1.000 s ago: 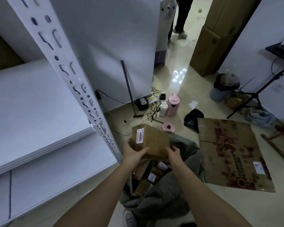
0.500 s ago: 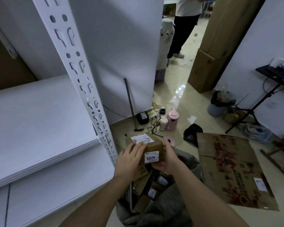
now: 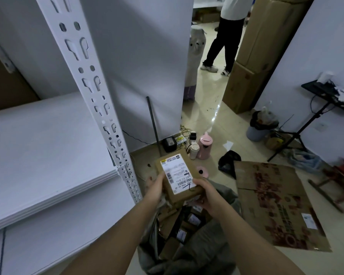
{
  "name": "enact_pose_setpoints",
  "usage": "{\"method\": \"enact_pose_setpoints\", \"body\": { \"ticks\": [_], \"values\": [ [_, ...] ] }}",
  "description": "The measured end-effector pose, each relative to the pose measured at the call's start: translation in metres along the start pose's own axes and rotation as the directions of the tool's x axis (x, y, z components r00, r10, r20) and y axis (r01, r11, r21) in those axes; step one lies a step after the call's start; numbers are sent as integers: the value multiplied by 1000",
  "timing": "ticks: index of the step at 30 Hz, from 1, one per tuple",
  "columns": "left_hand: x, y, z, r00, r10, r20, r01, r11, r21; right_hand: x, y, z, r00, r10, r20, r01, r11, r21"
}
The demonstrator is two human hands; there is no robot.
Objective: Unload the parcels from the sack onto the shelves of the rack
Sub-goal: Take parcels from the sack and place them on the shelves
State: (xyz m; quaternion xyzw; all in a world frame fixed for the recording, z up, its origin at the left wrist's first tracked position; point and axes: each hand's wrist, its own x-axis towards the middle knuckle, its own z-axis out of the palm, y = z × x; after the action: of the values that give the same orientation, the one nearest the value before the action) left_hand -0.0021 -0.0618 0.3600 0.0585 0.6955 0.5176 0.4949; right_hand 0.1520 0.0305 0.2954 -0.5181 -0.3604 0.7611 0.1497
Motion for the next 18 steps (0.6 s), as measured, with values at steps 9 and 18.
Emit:
{"method": "enact_pose_setpoints", "body": {
  "ticks": [9,18],
  "values": [
    [31,7,-24,838,187,512,-532,79,843,-28,-79,-10,959,161,235,85,625,-776],
    [26,17,-15,741,-439,508,-307,452,838,-50,-111,31,879,345,330,203,356,-912]
  ]
}}
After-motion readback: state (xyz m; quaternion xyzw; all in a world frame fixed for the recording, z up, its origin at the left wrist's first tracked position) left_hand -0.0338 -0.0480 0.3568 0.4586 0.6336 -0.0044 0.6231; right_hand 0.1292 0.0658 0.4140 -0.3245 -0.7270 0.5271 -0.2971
